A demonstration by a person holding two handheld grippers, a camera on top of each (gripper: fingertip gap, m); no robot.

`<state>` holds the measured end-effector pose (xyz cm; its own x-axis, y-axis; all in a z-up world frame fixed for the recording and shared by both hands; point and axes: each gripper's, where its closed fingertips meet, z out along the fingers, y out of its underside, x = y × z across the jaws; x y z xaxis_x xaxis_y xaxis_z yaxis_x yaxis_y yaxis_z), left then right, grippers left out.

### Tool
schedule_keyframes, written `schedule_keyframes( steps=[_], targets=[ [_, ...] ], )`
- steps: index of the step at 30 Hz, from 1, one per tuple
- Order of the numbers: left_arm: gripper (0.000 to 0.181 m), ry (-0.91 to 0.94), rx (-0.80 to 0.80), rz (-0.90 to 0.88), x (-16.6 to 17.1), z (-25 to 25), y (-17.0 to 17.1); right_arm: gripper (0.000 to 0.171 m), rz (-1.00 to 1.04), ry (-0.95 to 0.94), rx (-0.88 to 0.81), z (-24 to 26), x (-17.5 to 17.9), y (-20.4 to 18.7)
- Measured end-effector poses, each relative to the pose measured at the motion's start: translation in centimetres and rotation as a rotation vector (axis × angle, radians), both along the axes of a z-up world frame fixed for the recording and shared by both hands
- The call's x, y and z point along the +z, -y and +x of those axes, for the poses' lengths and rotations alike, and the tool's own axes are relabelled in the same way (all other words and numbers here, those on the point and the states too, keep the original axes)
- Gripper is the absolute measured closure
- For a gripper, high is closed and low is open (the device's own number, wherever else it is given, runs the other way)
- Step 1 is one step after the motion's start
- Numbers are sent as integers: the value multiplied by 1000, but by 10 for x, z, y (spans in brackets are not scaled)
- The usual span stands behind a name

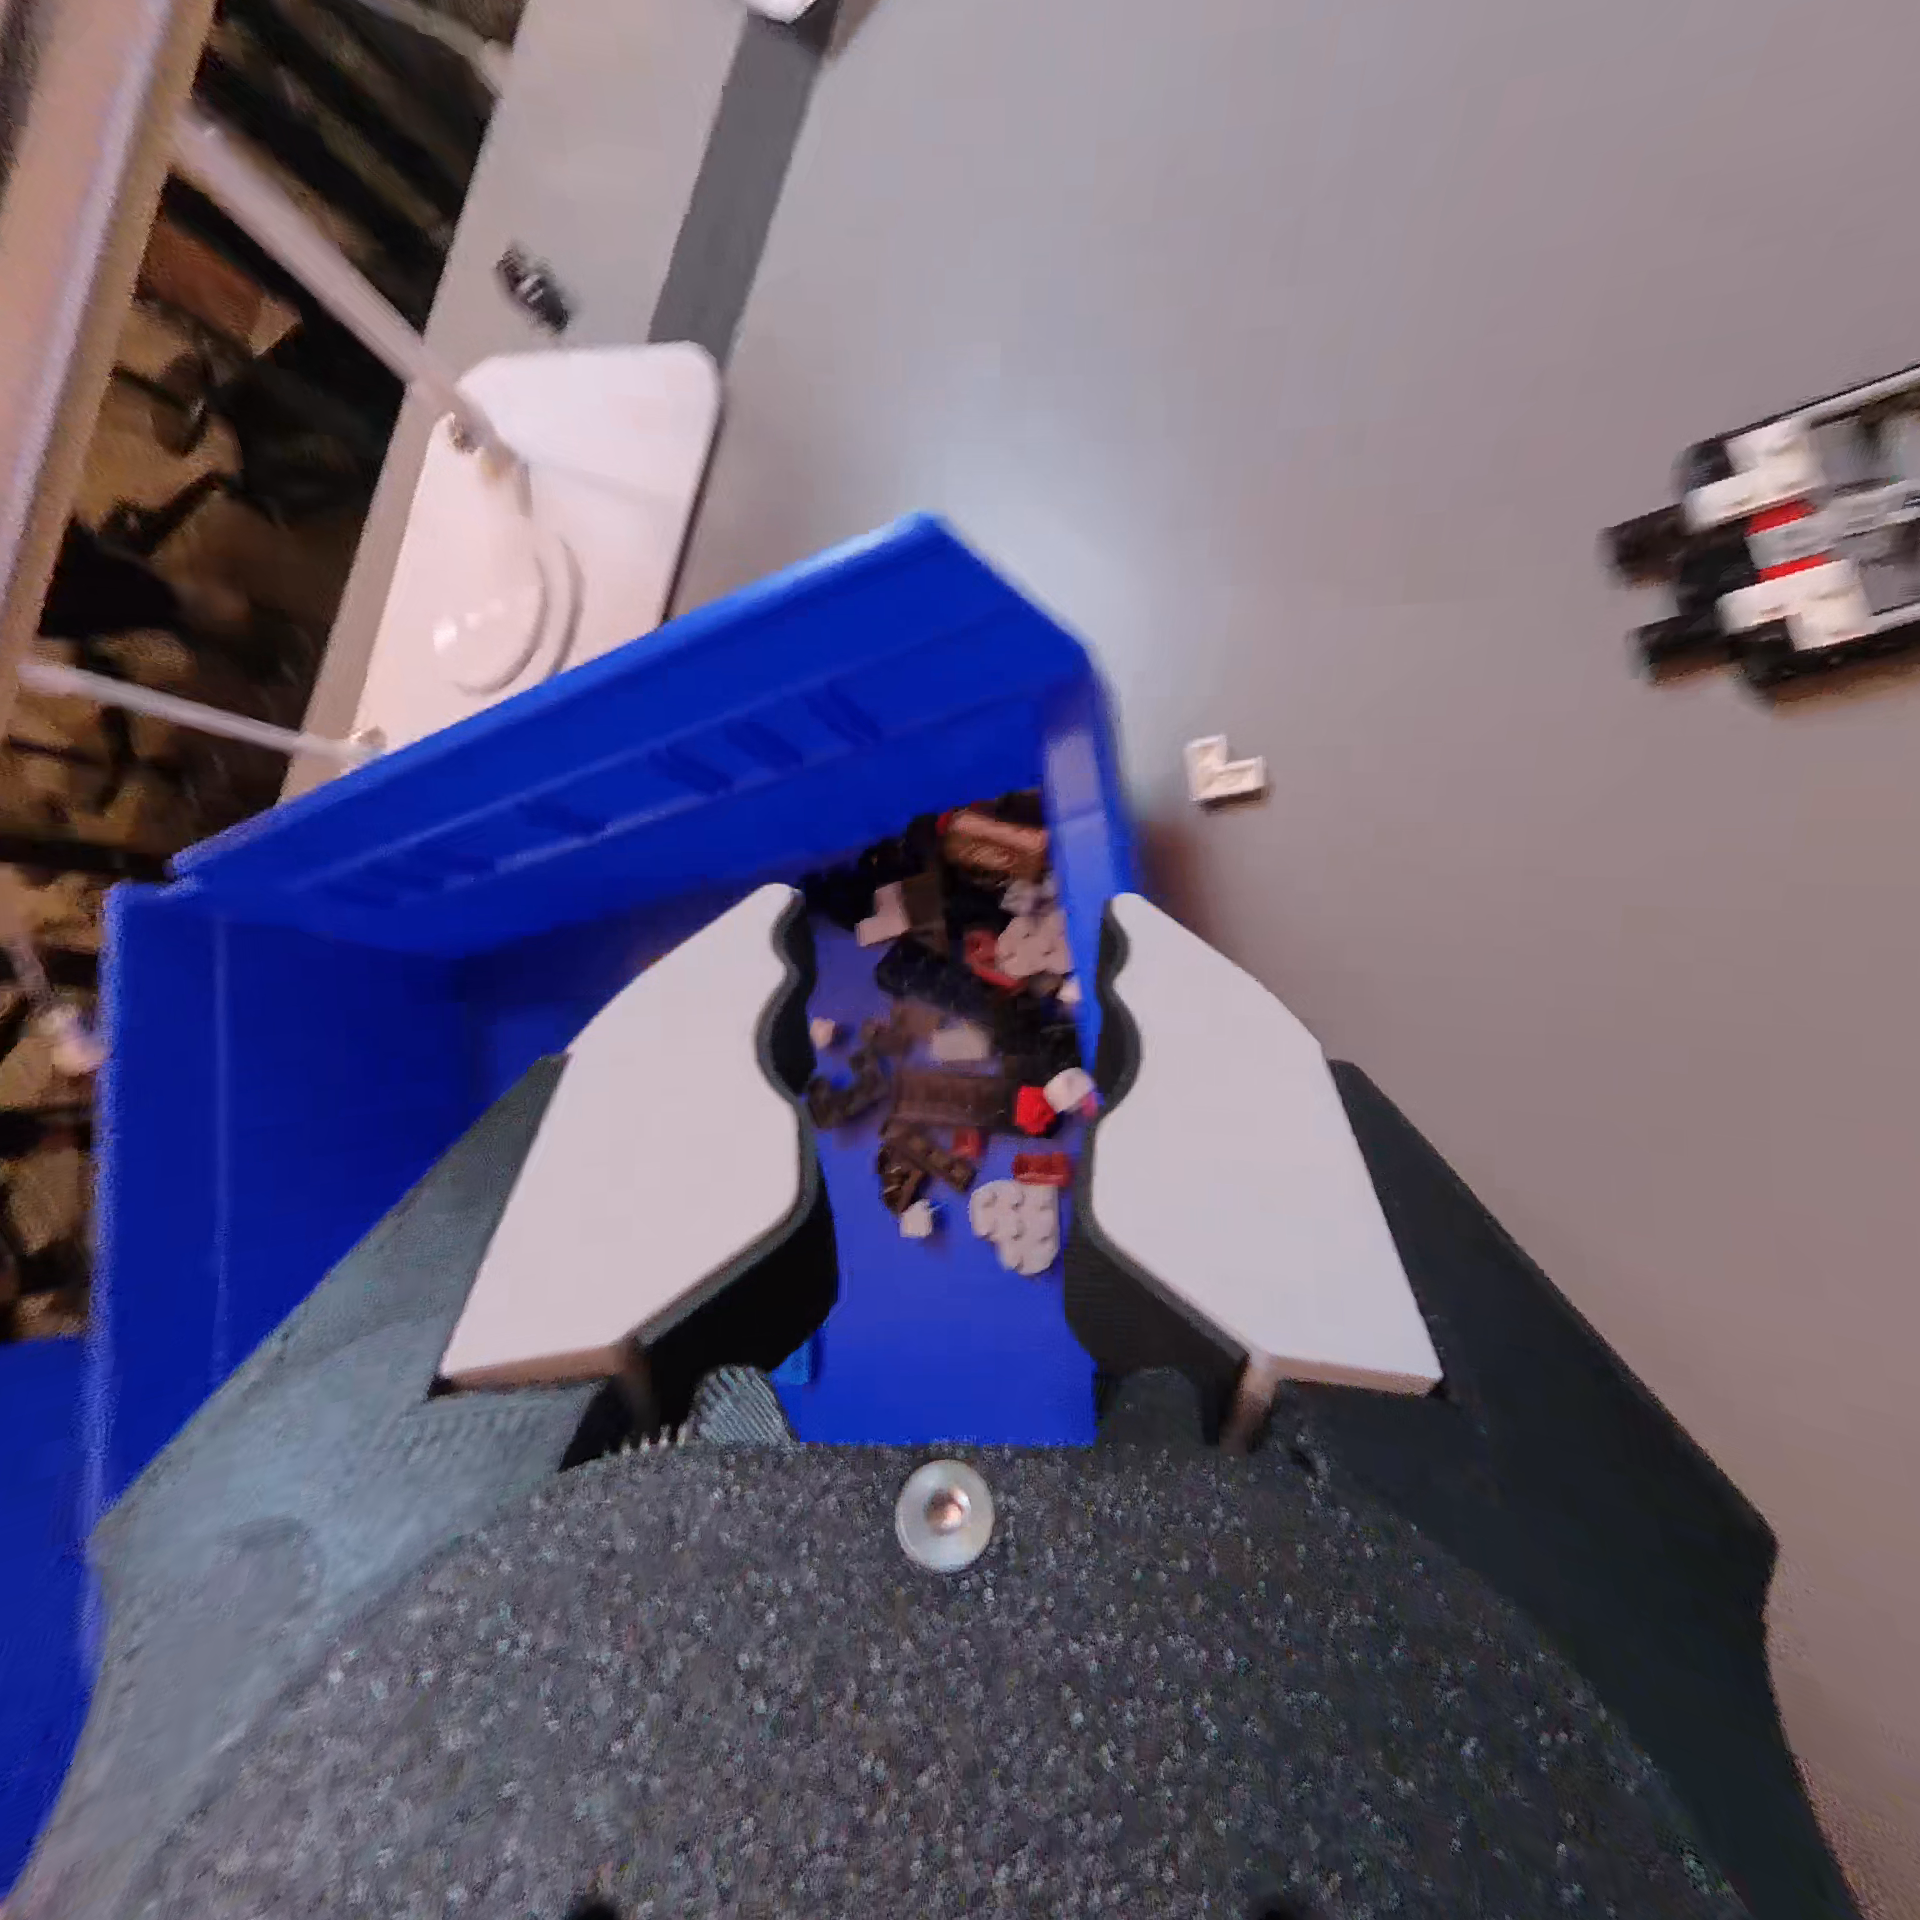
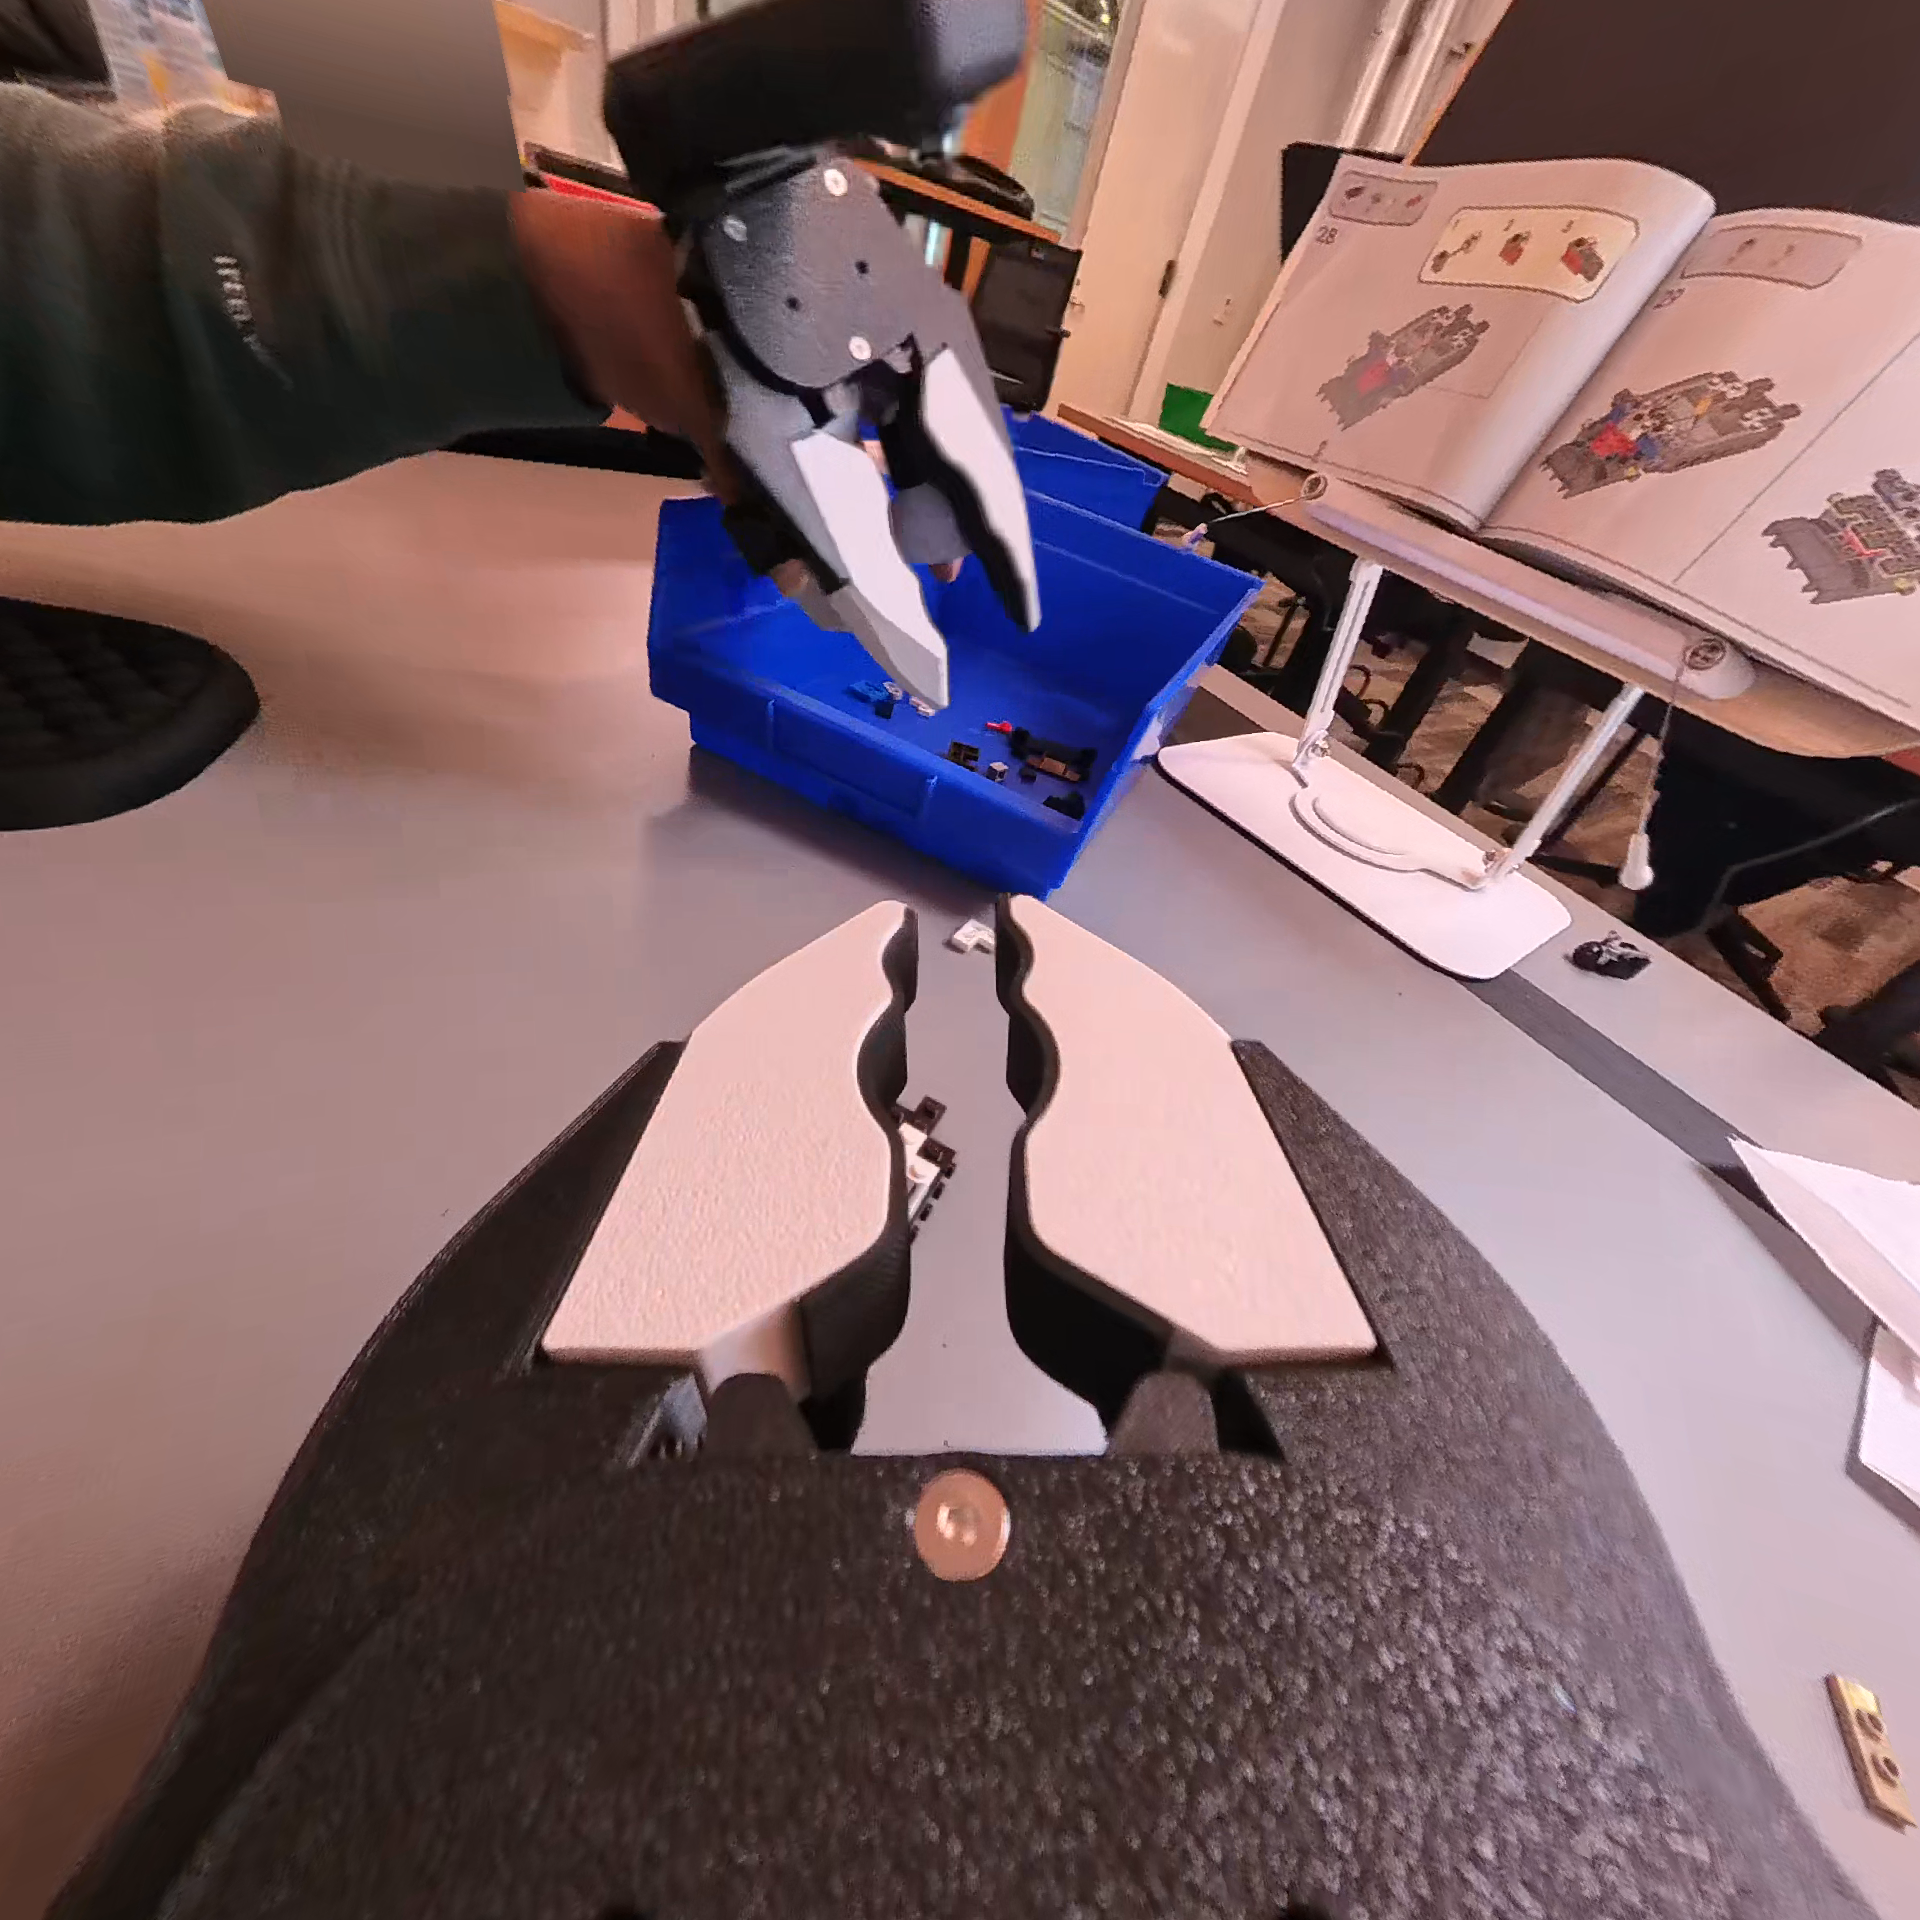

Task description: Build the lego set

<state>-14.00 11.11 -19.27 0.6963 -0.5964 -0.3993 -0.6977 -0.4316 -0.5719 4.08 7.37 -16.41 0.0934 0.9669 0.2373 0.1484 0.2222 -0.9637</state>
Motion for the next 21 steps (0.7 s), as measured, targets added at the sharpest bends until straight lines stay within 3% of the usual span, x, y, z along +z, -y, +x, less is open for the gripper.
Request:
schedule_keyframes(
  steps=[3, 5, 7, 8, 11, 15, 21],
  targets=[
    [157, 71, -139, -109, -16, 44, 18, 158, -35, -6, -24, 1, -2, -8],
    [169, 34, -128, -245, -43, 56, 27, 158, -54, -2, -41, 3, -3, -12],
    [162, 17, -18, -394, -70, 57, 30, 159, -61, 4, -57, 5, -5, -14],
    [171, 40, 21, -401, -75, 61, 25, 159, -61, 6, -61, 6, -5, -14],
    [169, 58, 92, -380, -77, 64, 10, 159, -57, 13, -79, 11, -6, -16],
    [143, 7, 135, -386, -85, 60, -1, 160, -84, 9, -89, 15, -5, -20],
    [156, 76, 135, -506, -88, 64, -4, 161, -126, 21, -90, 18, -9, -24]
  ],
)
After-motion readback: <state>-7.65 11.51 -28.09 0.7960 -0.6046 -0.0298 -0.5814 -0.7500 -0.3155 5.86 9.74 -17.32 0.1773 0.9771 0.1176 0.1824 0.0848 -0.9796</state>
